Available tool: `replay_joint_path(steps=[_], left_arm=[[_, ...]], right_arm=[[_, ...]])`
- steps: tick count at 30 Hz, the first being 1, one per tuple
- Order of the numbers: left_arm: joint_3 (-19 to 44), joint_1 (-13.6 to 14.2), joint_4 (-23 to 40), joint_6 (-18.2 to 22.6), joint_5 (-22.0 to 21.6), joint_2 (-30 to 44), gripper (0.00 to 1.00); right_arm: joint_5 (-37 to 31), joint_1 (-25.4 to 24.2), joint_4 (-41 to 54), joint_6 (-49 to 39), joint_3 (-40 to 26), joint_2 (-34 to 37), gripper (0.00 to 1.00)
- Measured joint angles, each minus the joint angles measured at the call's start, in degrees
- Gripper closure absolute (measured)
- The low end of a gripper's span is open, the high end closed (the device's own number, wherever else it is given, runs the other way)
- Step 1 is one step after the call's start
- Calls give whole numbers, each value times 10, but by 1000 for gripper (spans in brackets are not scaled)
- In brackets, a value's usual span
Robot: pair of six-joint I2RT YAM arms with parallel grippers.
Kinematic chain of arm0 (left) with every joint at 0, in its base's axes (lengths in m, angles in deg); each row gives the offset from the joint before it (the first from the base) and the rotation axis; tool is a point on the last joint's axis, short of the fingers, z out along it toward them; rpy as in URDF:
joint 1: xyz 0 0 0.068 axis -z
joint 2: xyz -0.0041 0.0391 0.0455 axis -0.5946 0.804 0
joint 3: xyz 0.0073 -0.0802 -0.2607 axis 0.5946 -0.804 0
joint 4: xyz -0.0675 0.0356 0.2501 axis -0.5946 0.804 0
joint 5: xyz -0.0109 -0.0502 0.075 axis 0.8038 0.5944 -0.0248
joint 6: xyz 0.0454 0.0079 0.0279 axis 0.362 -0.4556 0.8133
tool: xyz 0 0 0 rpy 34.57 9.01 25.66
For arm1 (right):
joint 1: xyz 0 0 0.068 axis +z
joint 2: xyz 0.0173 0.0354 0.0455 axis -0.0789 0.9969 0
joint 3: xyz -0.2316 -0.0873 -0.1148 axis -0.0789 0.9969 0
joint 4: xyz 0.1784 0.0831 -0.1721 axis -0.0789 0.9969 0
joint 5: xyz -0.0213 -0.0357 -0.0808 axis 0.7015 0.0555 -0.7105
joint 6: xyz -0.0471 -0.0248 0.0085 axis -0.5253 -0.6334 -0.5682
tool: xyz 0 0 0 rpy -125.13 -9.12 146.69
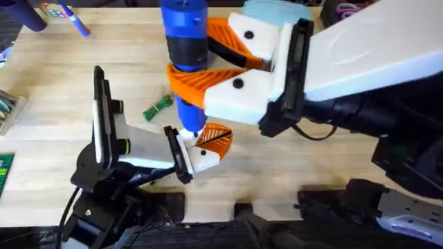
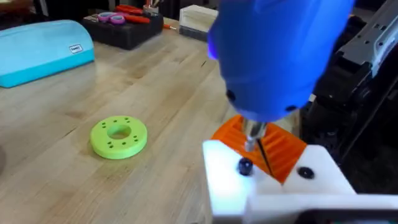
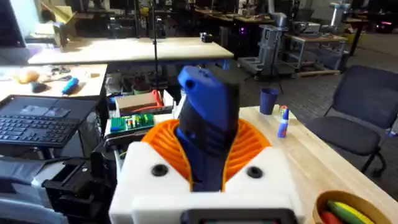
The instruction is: Pick up the gripper from the table and insert it into the empty holder that is missing its gripper. Then pick up a screw, insert it into the mounting hole, and use the screwdriver to tighten it. Finally, clean up the table by picking up the vegetable and placing it into the bucket.
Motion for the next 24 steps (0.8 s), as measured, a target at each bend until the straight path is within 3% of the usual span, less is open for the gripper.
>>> replay_joint_path(steps=[24], left_arm=[[0,0,0,0,0,0,993]], right_arm=[[0,0,10,0,0,14,818]])
